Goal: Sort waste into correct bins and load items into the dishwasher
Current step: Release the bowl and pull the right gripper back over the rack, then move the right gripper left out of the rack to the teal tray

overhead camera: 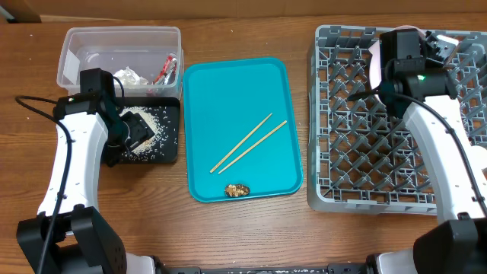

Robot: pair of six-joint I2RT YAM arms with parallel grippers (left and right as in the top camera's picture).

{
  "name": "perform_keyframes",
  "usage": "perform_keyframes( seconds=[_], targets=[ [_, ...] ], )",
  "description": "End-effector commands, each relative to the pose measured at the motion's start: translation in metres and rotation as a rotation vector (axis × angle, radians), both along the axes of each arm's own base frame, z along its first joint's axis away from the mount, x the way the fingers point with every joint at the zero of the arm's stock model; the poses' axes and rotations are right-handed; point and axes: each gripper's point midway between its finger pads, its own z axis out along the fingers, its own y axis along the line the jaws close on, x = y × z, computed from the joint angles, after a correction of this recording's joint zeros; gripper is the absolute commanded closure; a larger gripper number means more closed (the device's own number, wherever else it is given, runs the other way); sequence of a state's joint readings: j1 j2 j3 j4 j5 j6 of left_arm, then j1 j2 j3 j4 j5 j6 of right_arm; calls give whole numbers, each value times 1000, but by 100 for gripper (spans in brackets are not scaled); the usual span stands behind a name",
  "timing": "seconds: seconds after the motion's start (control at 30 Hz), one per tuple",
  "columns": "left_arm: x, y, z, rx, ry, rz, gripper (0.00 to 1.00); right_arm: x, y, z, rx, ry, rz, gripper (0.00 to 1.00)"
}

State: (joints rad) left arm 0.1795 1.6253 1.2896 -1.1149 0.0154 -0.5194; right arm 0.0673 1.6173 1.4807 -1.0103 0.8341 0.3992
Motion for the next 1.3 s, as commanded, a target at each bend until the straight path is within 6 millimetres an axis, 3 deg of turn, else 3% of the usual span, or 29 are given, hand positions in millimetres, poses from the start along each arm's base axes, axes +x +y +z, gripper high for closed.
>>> perform_keyframes(
  seconds=[0.0, 0.33, 0.43, 0.5, 0.53, 0.6, 0.8, 0.87, 0.97, 1.03, 1.13, 1.27],
  targets=[
    [5, 1, 13, 7, -45, -16, 23, 5, 6, -13, 41, 2, -18, 96],
    [6, 1, 13, 8, -46, -16, 23, 14, 24, -44, 81, 72, 16, 94],
    [6, 1, 13, 8, -46, -16, 23, 15, 36, -44, 94, 75, 47, 51],
    [6, 1, 13, 8, -45, -16, 23, 13, 42, -41, 95, 75, 64, 14],
    [6, 1, 13, 8, -45, -16, 23, 13, 43, -38, 97, 69, 67, 5],
    [5, 1, 13, 8, -45, -16, 23, 11, 44, -28, 108, 39, 70, 0],
    [5, 1, 13, 7, -45, -16, 23, 6, 55, 17, 206, -107, 112, 0],
    [6, 1, 13, 8, -46, -16, 23, 5, 70, 23, 265, -92, 212, 0],
    [6, 1, 13, 8, -48, -16, 23, 0, 98, 14, 388, -22, 358, 4],
    [6, 1, 13, 7, -48, -17, 23, -17, 118, -5, 497, 93, 426, 21],
    [6, -1, 13, 7, -47, -24, 23, -38, 124, -21, 550, 196, 421, 50],
    [7, -6, 13, 6, -48, -38, 23, -69, 134, -47, 639, 339, 410, 71]
  ],
)
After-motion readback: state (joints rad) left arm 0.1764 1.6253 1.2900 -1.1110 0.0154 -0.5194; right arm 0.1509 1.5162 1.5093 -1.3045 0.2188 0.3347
